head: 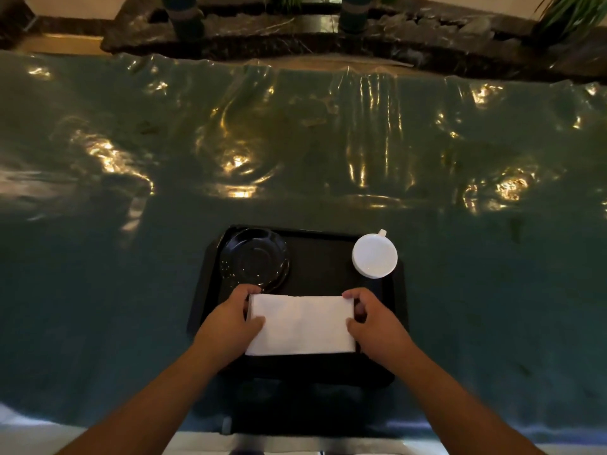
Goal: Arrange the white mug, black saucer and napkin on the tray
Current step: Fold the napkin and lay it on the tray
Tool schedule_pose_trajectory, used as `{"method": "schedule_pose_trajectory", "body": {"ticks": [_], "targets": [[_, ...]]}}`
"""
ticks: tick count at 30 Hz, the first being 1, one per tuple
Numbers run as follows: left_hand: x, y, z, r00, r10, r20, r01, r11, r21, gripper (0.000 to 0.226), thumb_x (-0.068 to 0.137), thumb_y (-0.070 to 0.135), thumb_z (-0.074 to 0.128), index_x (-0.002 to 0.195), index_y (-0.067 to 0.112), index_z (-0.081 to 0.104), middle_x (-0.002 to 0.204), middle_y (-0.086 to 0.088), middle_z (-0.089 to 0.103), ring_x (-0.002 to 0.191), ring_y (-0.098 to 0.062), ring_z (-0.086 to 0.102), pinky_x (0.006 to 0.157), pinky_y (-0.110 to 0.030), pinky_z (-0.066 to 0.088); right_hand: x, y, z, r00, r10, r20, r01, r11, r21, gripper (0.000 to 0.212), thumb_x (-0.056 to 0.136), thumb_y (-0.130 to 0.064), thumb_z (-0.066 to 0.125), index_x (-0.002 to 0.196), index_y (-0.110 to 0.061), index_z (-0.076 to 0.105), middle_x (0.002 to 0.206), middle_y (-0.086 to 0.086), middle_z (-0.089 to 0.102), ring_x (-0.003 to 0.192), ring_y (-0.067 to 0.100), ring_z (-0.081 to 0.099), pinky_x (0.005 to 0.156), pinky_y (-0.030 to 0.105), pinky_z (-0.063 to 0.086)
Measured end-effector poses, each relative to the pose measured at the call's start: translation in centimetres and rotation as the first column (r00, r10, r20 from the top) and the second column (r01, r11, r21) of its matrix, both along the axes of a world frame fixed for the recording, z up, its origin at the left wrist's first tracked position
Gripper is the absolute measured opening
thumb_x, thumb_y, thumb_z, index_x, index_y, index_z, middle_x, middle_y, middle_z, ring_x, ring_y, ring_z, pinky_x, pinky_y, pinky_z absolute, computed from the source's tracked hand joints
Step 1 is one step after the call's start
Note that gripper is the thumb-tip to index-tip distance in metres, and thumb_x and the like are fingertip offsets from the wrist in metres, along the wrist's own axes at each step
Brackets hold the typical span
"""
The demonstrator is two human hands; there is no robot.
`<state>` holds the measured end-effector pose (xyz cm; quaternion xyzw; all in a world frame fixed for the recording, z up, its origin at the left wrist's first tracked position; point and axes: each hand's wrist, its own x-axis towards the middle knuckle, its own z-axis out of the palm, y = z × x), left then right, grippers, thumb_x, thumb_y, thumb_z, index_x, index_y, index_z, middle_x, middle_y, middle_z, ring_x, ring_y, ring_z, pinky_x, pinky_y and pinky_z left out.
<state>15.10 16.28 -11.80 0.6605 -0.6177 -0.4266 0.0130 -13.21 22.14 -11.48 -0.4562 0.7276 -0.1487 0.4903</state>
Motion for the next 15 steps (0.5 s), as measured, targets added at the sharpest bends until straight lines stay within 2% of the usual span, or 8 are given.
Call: {"method": "schedule_pose_trajectory", "body": {"ticks": [2, 4, 6, 8, 10, 12, 15], "targets": [[0.2, 0.7, -0.7, 0.998, -0.026, 0.051, 0.029, 0.998, -0.063, 0.057, 0.088, 0.029, 0.07, 0.138, 0.037, 0.044, 0.124, 0.003, 0.062, 0.092, -0.019, 0.066, 0.078, -0.039, 0.057, 0.0, 0.4, -0.6, 0.997, 0.05, -0.06, -0.052, 0.999, -0.018, 0.042, 0.096, -0.015, 0.061, 0.128, -0.042, 0.052, 0.092, -0.007, 0.062, 0.076, 0.012, 0.065, 0.061, 0.025, 0.055], [0.3, 1.6, -1.2, 0.991, -0.062, 0.121, 0.084, 0.98, -0.183, 0.056, 0.088, 0.025, 0.072, 0.139, 0.027, 0.048, 0.135, -0.003, 0.053, 0.101, -0.025, 0.065, 0.079, -0.037, 0.055, -0.1, 1.1, -1.2, 0.976, 0.112, -0.189, -0.124, 0.991, -0.051, 0.04, 0.095, -0.017, 0.06, 0.129, -0.038, 0.053, 0.094, -0.01, 0.061, 0.076, 0.012, 0.063, 0.064, 0.027, 0.053], [0.5, 2.5, -1.8, 0.961, -0.168, 0.218, 0.241, 0.895, -0.374, 0.049, 0.085, 0.024, 0.074, 0.131, 0.019, 0.057, 0.13, -0.007, 0.054, 0.105, -0.028, 0.062, 0.082, -0.039, 0.057, 0.2, 1.8, -1.6, 0.919, 0.165, -0.359, -0.234, 0.959, -0.16, 0.037, 0.093, -0.018, 0.061, 0.128, -0.03, 0.059, 0.101, -0.008, 0.058, 0.083, 0.014, 0.062, 0.068, 0.031, 0.053], [0.3, 3.2, -2.2, 0.915, -0.283, 0.287, 0.395, 0.77, -0.501, 0.04, 0.085, 0.031, 0.067, 0.123, 0.018, 0.063, 0.123, -0.006, 0.06, 0.103, -0.028, 0.062, 0.084, -0.041, 0.059, 0.9, 2.5, -2.4, 0.855, 0.239, -0.46, -0.396, 0.874, -0.281, 0.039, 0.088, -0.019, 0.064, 0.126, -0.024, 0.064, 0.109, -0.003, 0.06, 0.095, 0.021, 0.06, 0.078, 0.035, 0.055], [-0.1, 3.8, -2.5, 0.846, -0.4, 0.351, 0.528, 0.714, -0.459, 0.043, 0.086, 0.043, 0.057, 0.122, 0.023, 0.067, 0.128, -0.006, 0.065, 0.111, -0.029, 0.064, 0.091, -0.043, 0.058, 2.0, 2.9, -3.1, 0.792, 0.346, -0.504, -0.537, 0.787, -0.303, 0.045, 0.087, -0.023, 0.062, 0.133, -0.024, 0.063, 0.124, 0.002, 0.062, 0.111, 0.026, 0.058, 0.093, 0.041, 0.055], [-0.2, 4.3, -3.2, 0.779, -0.464, 0.422, 0.611, 0.713, -0.343, 0.049, 0.086, 0.053, 0.052, 0.125, 0.028, 0.067, 0.137, -0.005, 0.065, 0.12, -0.028, 0.064, 0.096, -0.045, 0.056, 2.7, 3.0, -3.8, 0.716, 0.465, -0.521, -0.635, 0.743, -0.21, 0.051, 0.091, -0.031, 0.054, 0.142, -0.029, 0.055, 0.141, 0.005, 0.058, 0.129, 0.028, 0.053, 0.106, 0.045, 0.05], [0.3, 4.6, -3.9, 0.758, -0.491, 0.429, 0.616, 0.755, -0.225, 0.05, 0.085, 0.058, 0.05, 0.124, 0.031, 0.067, 0.141, -0.005, 0.064, 0.123, -0.027, 0.064, 0.097, -0.047, 0.056, 3.1, 3.6, -4.7, 0.621, 0.554, -0.555, -0.701, 0.708, -0.077, 0.051, 0.091, -0.037, 0.047, 0.14, -0.03, 0.057, 0.148, 0.009, 0.056, 0.134, 0.032, 0.053, 0.106, 0.048, 0.05]]}}
